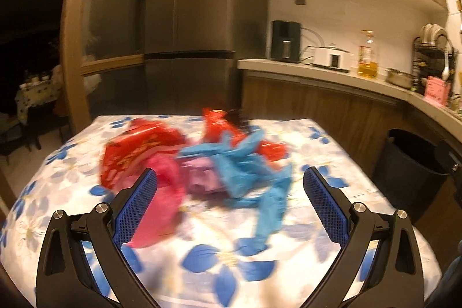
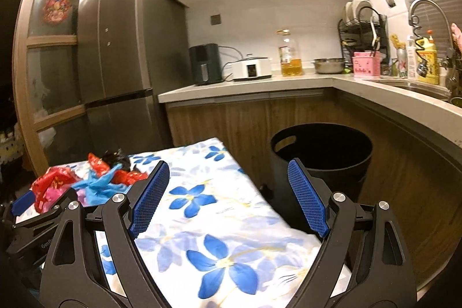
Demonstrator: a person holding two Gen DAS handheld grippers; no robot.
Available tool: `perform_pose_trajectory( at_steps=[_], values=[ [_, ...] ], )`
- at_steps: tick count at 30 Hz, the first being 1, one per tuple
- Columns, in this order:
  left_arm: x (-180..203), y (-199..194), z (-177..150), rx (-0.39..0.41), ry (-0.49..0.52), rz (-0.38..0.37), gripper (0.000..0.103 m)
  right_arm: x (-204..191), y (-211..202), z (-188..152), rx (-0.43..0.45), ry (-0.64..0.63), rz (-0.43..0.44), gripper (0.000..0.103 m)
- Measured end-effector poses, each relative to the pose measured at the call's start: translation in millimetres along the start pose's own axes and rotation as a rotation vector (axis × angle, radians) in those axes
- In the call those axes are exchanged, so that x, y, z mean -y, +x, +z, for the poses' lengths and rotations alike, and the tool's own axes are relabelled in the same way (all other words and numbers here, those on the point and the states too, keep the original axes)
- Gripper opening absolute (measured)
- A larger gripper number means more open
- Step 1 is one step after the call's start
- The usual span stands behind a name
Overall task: Collect trash
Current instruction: 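Grasp the pink bag with the left tool while the right tool grasps a blue glove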
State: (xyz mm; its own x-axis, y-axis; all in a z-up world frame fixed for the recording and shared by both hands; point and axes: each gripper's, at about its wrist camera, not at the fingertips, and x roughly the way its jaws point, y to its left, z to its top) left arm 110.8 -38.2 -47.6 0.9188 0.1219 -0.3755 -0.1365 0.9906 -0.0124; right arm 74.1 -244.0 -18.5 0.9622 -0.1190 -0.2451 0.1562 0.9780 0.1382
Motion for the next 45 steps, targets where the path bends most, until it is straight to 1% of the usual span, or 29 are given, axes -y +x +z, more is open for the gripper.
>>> perform_pose_trajectory(
  at_steps=[3, 6, 8, 10, 14, 15, 17, 18, 19, 22, 23, 24, 25, 27, 29, 33, 38, 41, 45],
  values=[
    [-25.4, 7.7, -6.2, -0.012, -0.006, 0.076, 0.097, -11.5, 5.0, -5.9, -0.017, -0.009, 0.026, 0.083],
    [-49.6, 15.8, -7.7, -0.029, -0.039, 0.12, 0.097, -23.6, 10.7, -12.0, -0.035, -0.022, 0.052, 0.083],
    [-61.6, 20.1, -7.5, -0.035, -0.061, 0.127, 0.097, -33.3, 15.7, -16.7, -0.047, -0.032, 0.069, 0.083],
    [-66.4, 26.0, -7.0, -0.041, -0.054, 0.139, 0.097, -41.8, 20.9, -20.6, -0.062, -0.037, 0.085, 0.083],
    [-65.6, 43.7, -6.9, -0.079, -0.03, 0.116, 0.096, -57.4, 31.4, -30.2, -0.095, -0.045, 0.115, 0.083],
    [-65.5, 46.3, -7.8, -0.089, -0.027, 0.11, 0.092, -61.2, 34.8, -32.9, -0.103, -0.048, 0.12, 0.083],
    [-65.5, 55.0, -9.7, -0.13, -0.026, 0.089, 0.087, -67.9, 39.8, -36.7, -0.115, -0.055, 0.126, 0.083],
    [-65.8, 57.6, -10.2, -0.141, -0.028, 0.084, 0.079, -70.5, 41.3, -38.2, -0.119, -0.059, 0.127, 0.083],
    [-66.2, 60.5, -11.1, -0.156, -0.029, 0.076, 0.076, -73.6, 43.8, -39.9, -0.124, -0.064, 0.129, 0.083],
    [-70.0, 68.7, -14.6, -0.194, -0.041, 0.046, 0.06, -81.0, 51.1, -44.1, -0.142, -0.073, 0.137, 0.083],
    [-71.3, 70.6, -15.7, -0.205, -0.049, 0.028, 0.047, -82.6, 53.0, -44.7, -0.147, -0.073, 0.139, 0.083],
    [-71.5, 72.2, -16.6, -0.212, -0.055, 0.016, 0.039, -84.9, 55.9, -46.1, -0.156, -0.073, 0.143, 0.083],
    [-72.6, 73.0, -17.0, -0.217, -0.06, 0.008, 0.036, -86.9, 58.7, -47.3, -0.165, -0.07, 0.148, 0.083],
    [-73.1, 71.4, -17.7, -0.215, -0.06, -0.005, 0.025, -91.3, 64.2, -49.1, -0.179, -0.069, 0.155, 0.083],
    [-73.0, 68.9, -17.9, -0.207, -0.053, -0.007, 0.023, -95.2, 68.6, -50.5, -0.191, -0.069, 0.163, 0.083],
    [-75.7, 51.2, -17.1, -0.156, -0.054, -0.038, 0.021, -102.5, 76.0, -52.3, -0.206, -0.073, 0.176, 0.081],
    [-75.8, 25.8, -14.2, -0.108, -0.047, -0.095, 0.021, -112.8, 87.9, -55.6, -0.231, -0.085, 0.19, 0.073],
    [-76.3, 18.4, -12.4, -0.099, -0.043, -0.108, 0.021, -119.2, 96.2, -57.1, -0.24, -0.101, 0.193, 0.067],
    [-79.9, 10.6, -9.4, -0.081, -0.046, -0.119, 0.021, -123.9, 109.7, -60.9, -0.275, -0.098, 0.199, 0.058]
  ],
)
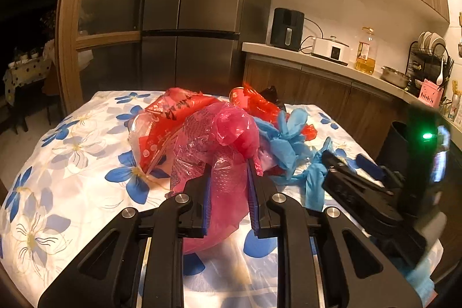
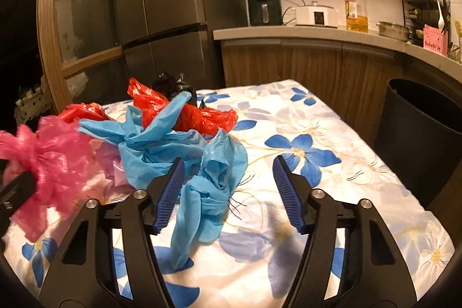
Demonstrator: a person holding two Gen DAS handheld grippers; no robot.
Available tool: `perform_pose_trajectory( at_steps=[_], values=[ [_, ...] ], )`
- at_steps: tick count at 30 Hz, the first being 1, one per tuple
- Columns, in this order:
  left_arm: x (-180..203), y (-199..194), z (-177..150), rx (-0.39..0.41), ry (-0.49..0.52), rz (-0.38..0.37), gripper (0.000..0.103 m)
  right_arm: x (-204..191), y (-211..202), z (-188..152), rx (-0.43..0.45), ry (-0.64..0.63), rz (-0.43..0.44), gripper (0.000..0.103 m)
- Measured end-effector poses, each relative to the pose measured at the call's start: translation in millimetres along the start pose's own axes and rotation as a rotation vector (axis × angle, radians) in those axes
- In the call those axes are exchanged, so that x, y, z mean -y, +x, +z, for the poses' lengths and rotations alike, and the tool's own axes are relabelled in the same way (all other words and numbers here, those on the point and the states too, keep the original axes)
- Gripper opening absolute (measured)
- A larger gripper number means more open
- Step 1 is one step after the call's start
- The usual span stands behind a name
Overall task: Collect trash
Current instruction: 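Grasp the pink bag with the left tool while the right tool grasps a blue glove, then carry the pink bag and blue glove over the black bin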
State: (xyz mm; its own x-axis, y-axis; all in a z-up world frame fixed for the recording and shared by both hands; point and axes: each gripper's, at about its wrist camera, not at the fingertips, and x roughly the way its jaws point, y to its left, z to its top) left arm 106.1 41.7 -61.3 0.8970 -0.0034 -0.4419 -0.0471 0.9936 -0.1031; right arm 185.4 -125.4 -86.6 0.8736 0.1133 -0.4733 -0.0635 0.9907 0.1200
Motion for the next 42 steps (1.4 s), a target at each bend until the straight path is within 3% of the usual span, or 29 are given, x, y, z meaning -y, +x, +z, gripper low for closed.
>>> perform_pose_trajectory(
  at_steps=[3, 8, 11, 22, 29, 42],
  values=[
    [-5.2, -5.0, 3.6, 0.012, -0.023, -0.009, 0.021, -0.1, 10.3, -0.3, -0.036, 0.004, 0.011, 0.047],
    [-5.6, -15.0, 11.4, 0.053, -0.026, -0.016, 0.021, -2.0, 18.6, -3.3, -0.074, -0.005, 0.035, 0.014],
    [-2.8, -21.8, 15.7, 0.082, -0.024, -0.022, 0.021, -2.1, 13.5, -2.1, -0.062, -0.014, 0.045, 0.006],
    [14.6, -28.8, 20.4, 0.098, -0.001, -0.031, 0.021, 21.2, -44.2, 19.6, 0.055, 0.016, 0.072, 0.002],
    [44.7, -38.5, 24.7, 0.13, 0.04, -0.056, 0.021, 40.1, -79.4, 27.4, 0.113, 0.016, 0.087, 0.002],
    [109.8, -27.3, 37.3, 0.142, 0.093, -0.152, 0.021, 90.8, -115.2, 39.1, 0.188, 0.053, 0.026, 0.002]
  ],
)
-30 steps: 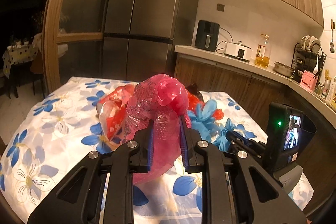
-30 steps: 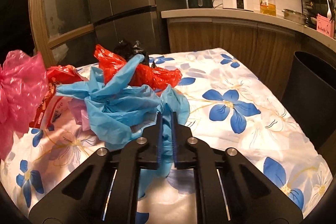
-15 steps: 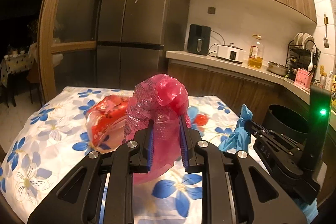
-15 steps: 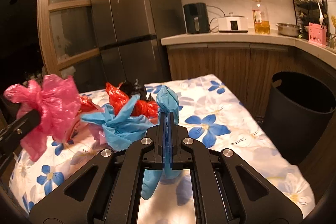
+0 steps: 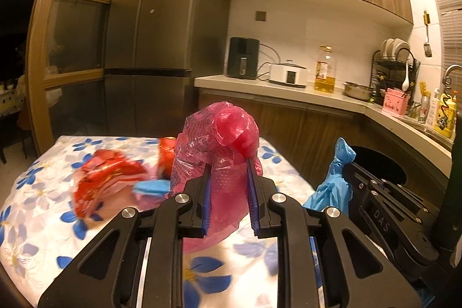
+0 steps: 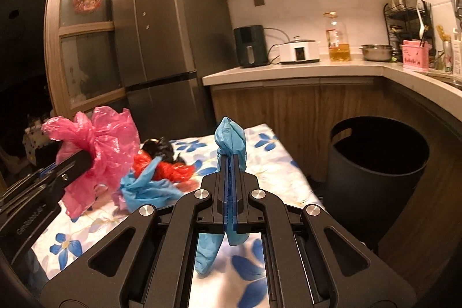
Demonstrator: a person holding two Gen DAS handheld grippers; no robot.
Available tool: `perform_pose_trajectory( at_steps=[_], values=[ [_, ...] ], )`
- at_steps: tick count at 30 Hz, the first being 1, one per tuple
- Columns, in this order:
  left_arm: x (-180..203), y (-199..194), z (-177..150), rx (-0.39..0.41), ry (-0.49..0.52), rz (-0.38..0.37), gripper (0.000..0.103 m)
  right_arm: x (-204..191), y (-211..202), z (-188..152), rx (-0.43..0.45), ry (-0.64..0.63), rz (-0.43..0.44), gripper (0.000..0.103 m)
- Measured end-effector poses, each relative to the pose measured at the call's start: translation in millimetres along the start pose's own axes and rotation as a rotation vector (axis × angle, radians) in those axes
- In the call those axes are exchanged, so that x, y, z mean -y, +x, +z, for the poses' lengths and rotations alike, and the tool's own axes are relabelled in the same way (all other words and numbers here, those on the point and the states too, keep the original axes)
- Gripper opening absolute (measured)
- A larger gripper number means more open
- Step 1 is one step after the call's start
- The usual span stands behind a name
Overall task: Collect trash
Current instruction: 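Carry the pink bag and blue glove over the black bin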
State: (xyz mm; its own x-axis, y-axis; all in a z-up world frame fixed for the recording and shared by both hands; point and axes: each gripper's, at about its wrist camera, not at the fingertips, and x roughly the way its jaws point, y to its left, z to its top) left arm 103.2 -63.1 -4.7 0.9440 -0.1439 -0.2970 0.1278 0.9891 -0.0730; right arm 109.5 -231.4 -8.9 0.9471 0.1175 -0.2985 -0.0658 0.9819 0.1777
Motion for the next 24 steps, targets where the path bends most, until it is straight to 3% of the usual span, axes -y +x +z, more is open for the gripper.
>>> perform_pose_trajectory(
  at_steps=[24],
  values=[
    [110.6, 64.6, 22.6, -0.007, 0.092, -0.186, 0.021, 103.8, -18.7, 36.6, 0.096, 0.061, -0.185, 0.001]
  ],
)
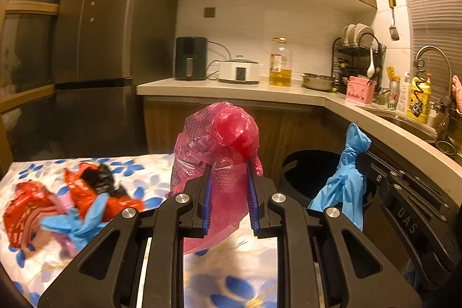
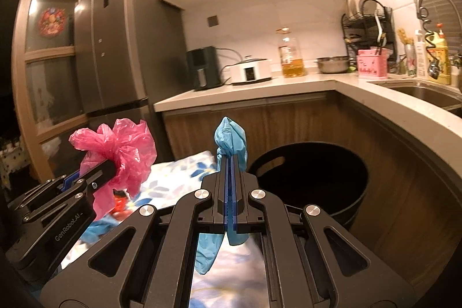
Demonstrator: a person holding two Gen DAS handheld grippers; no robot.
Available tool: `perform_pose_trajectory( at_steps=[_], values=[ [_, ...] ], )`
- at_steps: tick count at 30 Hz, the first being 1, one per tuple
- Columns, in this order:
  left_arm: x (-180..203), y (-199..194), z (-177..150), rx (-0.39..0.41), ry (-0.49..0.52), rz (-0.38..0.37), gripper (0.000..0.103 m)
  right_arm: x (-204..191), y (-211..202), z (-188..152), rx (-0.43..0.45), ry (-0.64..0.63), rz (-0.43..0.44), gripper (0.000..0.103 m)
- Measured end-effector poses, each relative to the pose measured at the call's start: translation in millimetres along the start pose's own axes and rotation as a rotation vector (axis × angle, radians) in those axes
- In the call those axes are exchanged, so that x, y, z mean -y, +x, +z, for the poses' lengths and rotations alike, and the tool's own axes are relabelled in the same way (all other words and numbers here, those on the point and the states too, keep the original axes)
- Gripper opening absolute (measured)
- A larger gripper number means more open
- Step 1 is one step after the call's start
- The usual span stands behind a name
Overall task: Collect trash
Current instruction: 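Carry the pink bag and blue glove over the black bin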
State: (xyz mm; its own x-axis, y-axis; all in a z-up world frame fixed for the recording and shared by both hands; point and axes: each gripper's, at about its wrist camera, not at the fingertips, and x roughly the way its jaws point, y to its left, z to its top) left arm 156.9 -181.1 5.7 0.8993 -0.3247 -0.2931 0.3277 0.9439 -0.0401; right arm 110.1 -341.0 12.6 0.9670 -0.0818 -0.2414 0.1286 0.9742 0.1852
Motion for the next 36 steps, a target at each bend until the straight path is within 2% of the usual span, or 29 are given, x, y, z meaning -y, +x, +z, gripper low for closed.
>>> perform_pose_trajectory(
  at_steps=[15, 24, 36],
  values=[
    [78.8, 55.7, 18.9, 0.0, 0.061, -0.139, 0.021, 68.4, 19.1, 20.7, 0.031, 0.015, -0.137, 0.002],
    [102.3, 85.1, 22.6, -0.019, 0.076, -0.183, 0.021, 94.7, 35.3, 27.7, 0.026, 0.029, -0.167, 0.002],
    [112.2, 113.2, 18.6, -0.049, 0.074, -0.243, 0.021, 107.7, 55.9, 29.1, 0.006, 0.037, -0.173, 0.002]
  ],
)
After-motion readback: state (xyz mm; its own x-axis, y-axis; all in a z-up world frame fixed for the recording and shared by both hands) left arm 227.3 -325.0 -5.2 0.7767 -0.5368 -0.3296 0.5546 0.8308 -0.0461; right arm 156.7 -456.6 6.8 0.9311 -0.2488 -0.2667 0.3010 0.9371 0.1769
